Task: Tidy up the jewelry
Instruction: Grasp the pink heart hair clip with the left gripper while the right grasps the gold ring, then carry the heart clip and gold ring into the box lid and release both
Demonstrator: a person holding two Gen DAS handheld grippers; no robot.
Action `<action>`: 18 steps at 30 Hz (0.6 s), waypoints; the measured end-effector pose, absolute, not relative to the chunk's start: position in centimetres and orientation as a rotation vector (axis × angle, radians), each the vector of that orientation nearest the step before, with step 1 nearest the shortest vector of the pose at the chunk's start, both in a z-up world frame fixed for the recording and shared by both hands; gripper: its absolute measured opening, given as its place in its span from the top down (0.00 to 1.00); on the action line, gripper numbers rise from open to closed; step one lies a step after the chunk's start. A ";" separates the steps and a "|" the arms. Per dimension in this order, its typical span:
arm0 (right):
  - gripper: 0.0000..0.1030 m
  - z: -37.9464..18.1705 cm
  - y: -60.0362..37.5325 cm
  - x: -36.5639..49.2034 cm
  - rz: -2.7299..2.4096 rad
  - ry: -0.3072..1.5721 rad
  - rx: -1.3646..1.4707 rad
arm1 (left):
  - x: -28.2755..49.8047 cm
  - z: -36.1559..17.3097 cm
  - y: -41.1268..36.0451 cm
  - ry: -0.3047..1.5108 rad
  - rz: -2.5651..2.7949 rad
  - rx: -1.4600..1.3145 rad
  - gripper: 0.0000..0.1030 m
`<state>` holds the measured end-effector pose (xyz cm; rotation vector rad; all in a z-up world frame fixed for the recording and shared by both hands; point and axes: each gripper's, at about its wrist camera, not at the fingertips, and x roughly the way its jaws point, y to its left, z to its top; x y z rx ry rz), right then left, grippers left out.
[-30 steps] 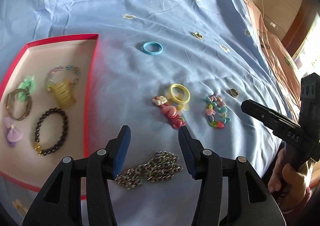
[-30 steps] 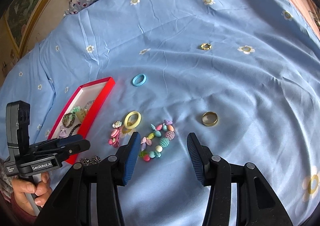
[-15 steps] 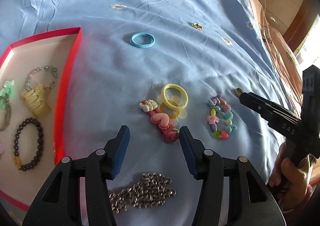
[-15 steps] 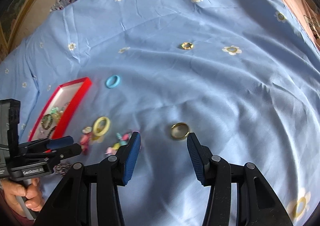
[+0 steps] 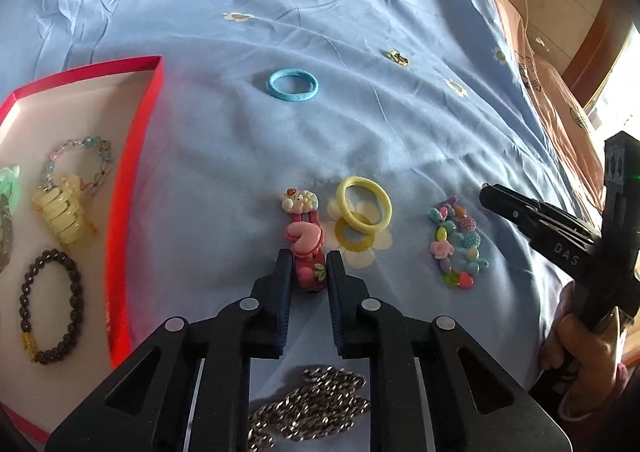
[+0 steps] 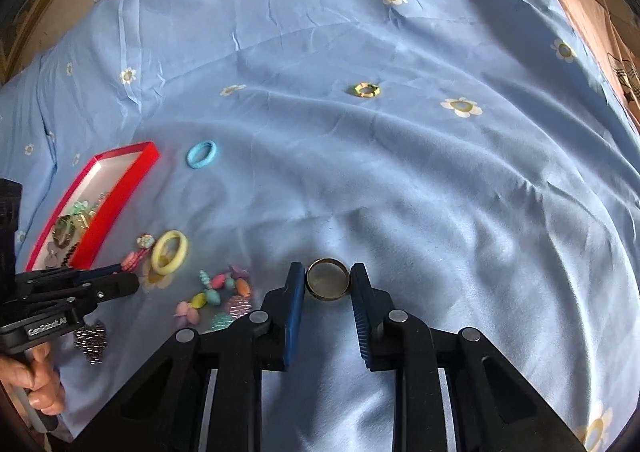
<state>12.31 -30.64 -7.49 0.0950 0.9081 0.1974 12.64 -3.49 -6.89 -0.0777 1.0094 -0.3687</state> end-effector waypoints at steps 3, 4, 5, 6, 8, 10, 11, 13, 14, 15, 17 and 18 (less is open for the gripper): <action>0.78 -6.7 -30.2 11.8 0.224 0.894 0.109 | 12.0 -6.6 -2.8 1.003 -0.369 -0.092 0.86; 0.78 -6.5 -30.0 11.6 0.235 0.889 0.115 | 11.8 -6.4 -2.5 1.001 -0.367 -0.095 0.86; 0.77 -6.2 -29.8 11.4 0.251 0.885 0.127 | 11.5 -6.3 -2.3 0.997 -0.366 -0.100 0.86; 0.77 -5.9 -29.5 11.2 0.266 0.882 0.135 | 11.3 -6.1 -1.9 0.993 -0.365 -0.106 0.86; 0.78 -5.5 -28.7 10.9 0.292 0.878 0.146 | 10.8 -5.7 -1.3 0.984 -0.360 -0.117 0.86; 0.77 -5.1 -28.0 10.7 0.319 0.876 0.153 | 10.2 -5.1 -0.5 0.971 -0.354 -0.132 0.86; 0.77 -4.9 -27.5 10.5 0.331 0.874 0.153 | 10.0 -4.9 -0.2 0.965 -0.349 -0.136 0.86; 0.77 -4.6 -26.6 10.3 0.356 0.870 0.153 | 9.5 -4.3 0.6 0.951 -0.339 -0.145 0.86; 0.77 -4.4 -26.0 10.2 0.373 0.868 0.153 | 9.2 -4.1 1.0 0.945 -0.333 -0.151 0.86; 0.77 -4.3 -25.6 10.1 0.384 0.867 0.153 | 9.0 -3.8 1.5 0.938 -0.326 -0.157 0.86; 0.77 -4.0 -24.4 9.9 0.414 0.866 0.149 | 8.6 -3.3 2.2 0.929 -0.315 -0.167 0.86; 0.77 -4.0 -23.9 9.8 0.425 0.866 0.147 | 8.4 -3.2 2.7 0.924 -0.308 -0.172 0.86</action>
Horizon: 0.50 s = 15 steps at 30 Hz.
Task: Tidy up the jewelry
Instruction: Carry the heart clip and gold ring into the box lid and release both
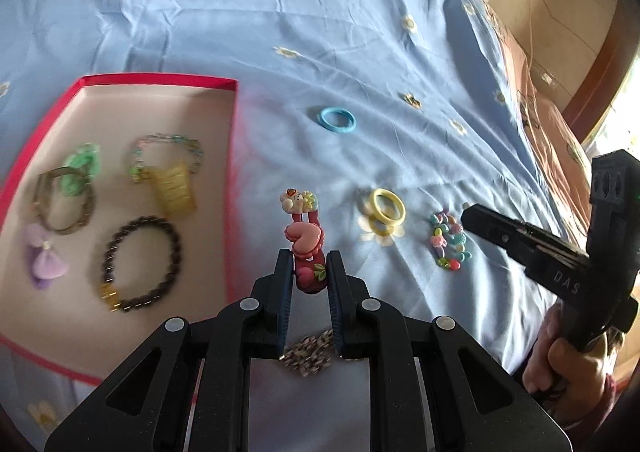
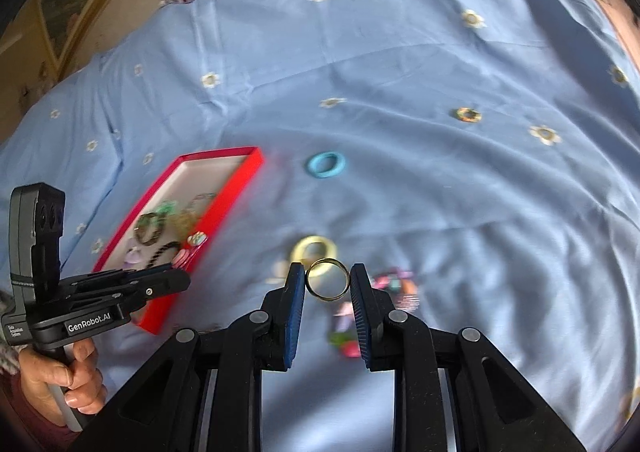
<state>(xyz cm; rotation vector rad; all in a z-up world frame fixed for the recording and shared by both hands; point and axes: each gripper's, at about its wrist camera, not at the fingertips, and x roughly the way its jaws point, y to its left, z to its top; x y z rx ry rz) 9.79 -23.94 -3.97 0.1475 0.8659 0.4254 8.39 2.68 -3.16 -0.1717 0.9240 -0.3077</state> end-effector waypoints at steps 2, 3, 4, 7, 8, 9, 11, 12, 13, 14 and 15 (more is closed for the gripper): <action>0.77 -3.9 -22.9 9.6 0.453 0.869 0.142 | 8.0 -2.9 3.5 0.916 -0.296 -0.183 0.86; 0.77 -3.9 -22.4 9.5 0.463 0.870 0.139 | 7.8 -2.8 3.9 0.912 -0.289 -0.191 0.86; 0.77 -3.8 -22.0 9.3 0.472 0.870 0.134 | 7.6 -2.7 4.3 0.908 -0.283 -0.196 0.86; 0.77 -3.8 -20.7 9.0 0.503 0.876 0.125 | 7.1 -2.5 5.4 0.901 -0.265 -0.206 0.86; 0.77 -3.7 -20.3 8.9 0.511 0.876 0.122 | 7.0 -2.5 5.7 0.898 -0.259 -0.211 0.86; 0.77 -3.7 -19.9 8.9 0.518 0.877 0.119 | 6.8 -2.4 6.2 0.896 -0.252 -0.216 0.86; 0.77 -3.6 -19.1 8.8 0.535 0.877 0.113 | 6.4 -2.4 6.9 0.890 -0.240 -0.224 0.86; 0.77 -3.5 -18.8 8.7 0.540 0.877 0.111 | 6.3 -2.3 7.2 0.887 -0.234 -0.227 0.86; 0.77 -3.5 -18.5 8.7 0.547 0.877 0.108 | 6.2 -2.3 7.5 0.887 -0.229 -0.230 0.86; 0.77 -3.5 -18.1 8.6 0.553 0.878 0.105 | 6.1 -2.3 7.8 0.886 -0.224 -0.234 0.86; 0.77 -3.4 -17.8 8.6 0.561 0.879 0.104 | 5.9 -2.2 8.2 0.883 -0.219 -0.237 0.86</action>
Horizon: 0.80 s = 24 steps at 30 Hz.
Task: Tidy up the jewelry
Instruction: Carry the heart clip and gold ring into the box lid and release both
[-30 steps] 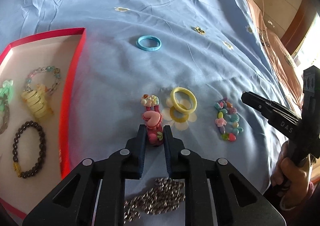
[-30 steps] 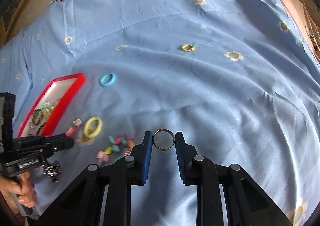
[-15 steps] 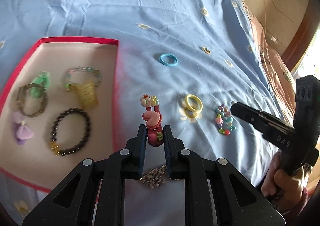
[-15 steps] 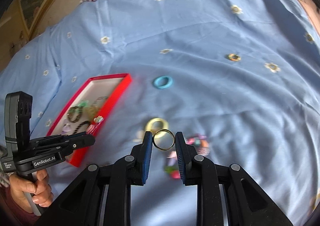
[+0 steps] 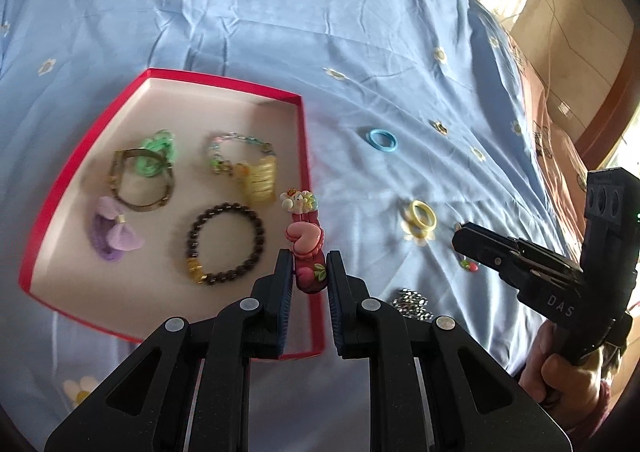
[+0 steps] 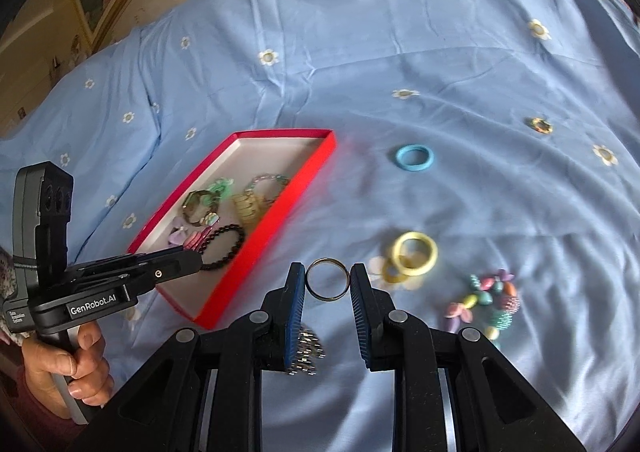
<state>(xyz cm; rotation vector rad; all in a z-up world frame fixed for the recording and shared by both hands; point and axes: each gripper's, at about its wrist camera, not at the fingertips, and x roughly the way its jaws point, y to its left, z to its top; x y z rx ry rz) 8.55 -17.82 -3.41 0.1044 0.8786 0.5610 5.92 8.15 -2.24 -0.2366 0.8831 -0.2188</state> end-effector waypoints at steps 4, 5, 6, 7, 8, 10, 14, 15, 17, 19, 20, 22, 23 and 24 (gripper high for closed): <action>0.77 -3.4 -16.6 8.5 0.589 0.884 0.100 | 5.5 -2.2 9.6 0.875 -0.193 -0.249 0.86; 0.77 -3.4 -16.2 8.5 0.597 0.886 0.099 | 5.3 -2.2 10.0 0.875 -0.186 -0.253 0.86; 0.77 -3.4 -15.9 8.5 0.604 0.887 0.096 | 5.3 -2.3 10.3 0.874 -0.180 -0.257 0.86; 0.77 -3.4 -15.5 8.5 0.611 0.888 0.094 | 5.2 -2.3 10.6 0.875 -0.175 -0.262 0.86; 0.77 -3.4 -15.2 8.4 0.620 0.889 0.093 | 5.1 -2.4 10.9 0.875 -0.169 -0.266 0.86; 0.77 -3.4 -14.5 8.4 0.633 0.891 0.086 | 4.9 -2.5 11.5 0.874 -0.155 -0.272 0.86; 0.77 -3.5 -12.8 8.4 0.666 0.898 0.071 | 4.5 -2.7 12.9 0.874 -0.129 -0.284 0.86; 0.77 -3.5 -12.4 8.4 0.673 0.899 0.068 | 4.4 -2.7 13.2 0.875 -0.123 -0.288 0.86; 0.77 -3.5 -11.6 8.5 0.689 0.902 0.061 | 4.3 -2.8 13.9 0.874 -0.108 -0.296 0.86; 0.77 -3.5 -10.6 8.5 0.705 0.904 0.051 | 4.2 -3.0 14.7 0.874 -0.092 -0.308 0.86; 0.77 -3.5 -10.3 8.5 0.712 0.906 0.047 | 4.1 -3.0 15.1 0.874 -0.085 -0.312 0.86; 0.77 -3.6 -9.6 8.5 0.724 0.908 0.039 | 4.1 -3.1 15.7 0.875 -0.073 -0.318 0.86; 0.77 -3.7 -9.2 8.6 0.729 0.910 0.034 | 4.1 -3.2 16.0 0.876 -0.068 -0.322 0.86; 0.77 -3.8 -8.7 8.7 0.736 0.913 0.030 | 4.1 -3.3 16.2 0.876 -0.063 -0.324 0.86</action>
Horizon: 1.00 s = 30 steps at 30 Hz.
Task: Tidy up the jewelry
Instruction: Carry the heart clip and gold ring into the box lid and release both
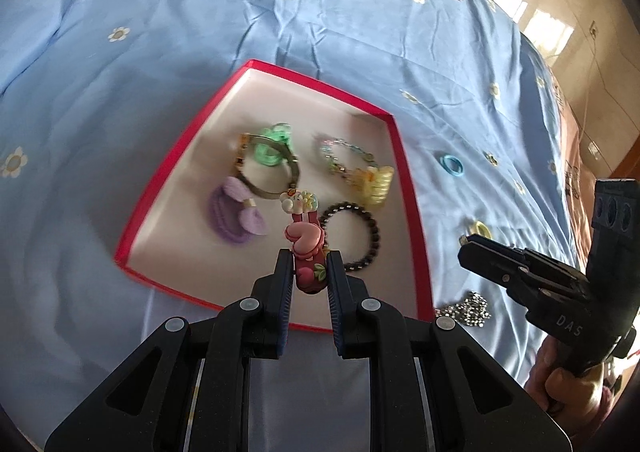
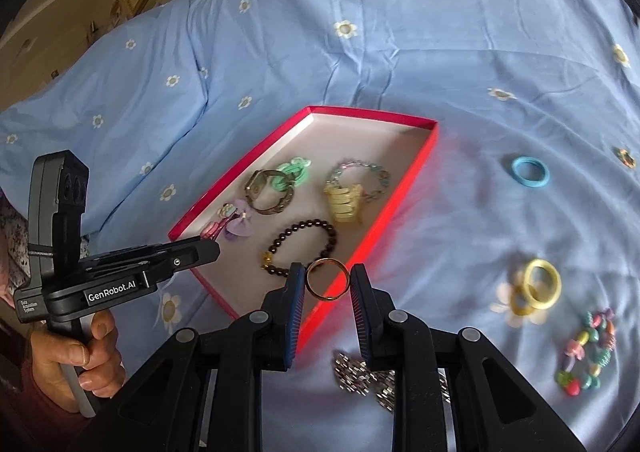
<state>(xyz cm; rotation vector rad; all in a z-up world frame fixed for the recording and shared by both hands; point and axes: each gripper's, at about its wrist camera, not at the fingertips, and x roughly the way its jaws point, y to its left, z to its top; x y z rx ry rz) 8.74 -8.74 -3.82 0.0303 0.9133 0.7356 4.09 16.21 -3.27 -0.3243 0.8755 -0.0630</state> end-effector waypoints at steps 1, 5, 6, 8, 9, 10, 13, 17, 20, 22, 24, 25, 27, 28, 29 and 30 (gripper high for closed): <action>0.77 -4.0 -8.3 8.9 0.742 0.917 0.026 | 4.1 -3.3 16.4 0.876 -0.059 -0.326 0.86; 0.77 -4.3 -7.0 9.2 0.756 0.925 0.012 | 4.2 -3.8 17.5 0.886 -0.039 -0.338 0.86; 0.77 -4.5 -6.7 9.3 0.759 0.928 0.006 | 4.3 -3.9 17.7 0.888 -0.033 -0.341 0.86; 0.77 -4.7 -6.1 9.6 0.765 0.935 -0.001 | 4.4 -4.1 18.1 0.890 -0.023 -0.345 0.86; 0.77 -4.8 -5.9 9.7 0.767 0.937 -0.005 | 4.5 -4.2 18.2 0.891 -0.019 -0.344 0.86; 0.77 -4.9 -5.6 9.9 0.769 0.939 -0.010 | 4.6 -4.3 18.4 0.891 -0.013 -0.344 0.86; 0.77 -5.3 -4.9 10.3 0.776 0.948 -0.022 | 4.7 -4.4 18.9 0.890 0.000 -0.340 0.86; 0.77 -5.8 -3.9 10.8 0.782 0.958 -0.043 | 5.1 -4.8 19.4 0.896 0.020 -0.332 0.86; 0.77 -6.5 -3.2 11.2 0.781 0.971 -0.062 | 5.5 -5.2 19.6 0.907 0.027 -0.328 0.86; 0.77 -6.9 -2.9 11.3 0.779 0.978 -0.073 | 5.8 -5.7 19.7 0.918 0.031 -0.327 0.86; 0.77 -7.3 -2.6 11.4 0.775 0.985 -0.089 | 5.9 -5.9 19.8 0.919 0.036 -0.320 0.86; 0.77 -7.6 -2.4 11.5 0.772 0.988 -0.096 | 6.0 -6.0 19.7 0.919 0.038 -0.314 0.86; 0.77 -7.8 -2.2 11.6 0.766 0.988 -0.108 | 6.0 -6.0 19.7 0.919 0.042 -0.303 0.85; 0.77 -7.8 -2.1 11.6 0.759 0.983 -0.121 | 6.0 -6.0 19.6 0.920 0.045 -0.298 0.85; 0.77 -7.9 -2.0 11.6 0.755 0.981 -0.130 | 6.1 -6.0 19.6 0.921 0.047 -0.294 0.85; 0.77 -7.9 -1.9 11.7 0.753 0.981 -0.137 | 6.1 -6.0 19.6 0.922 0.048 -0.293 0.85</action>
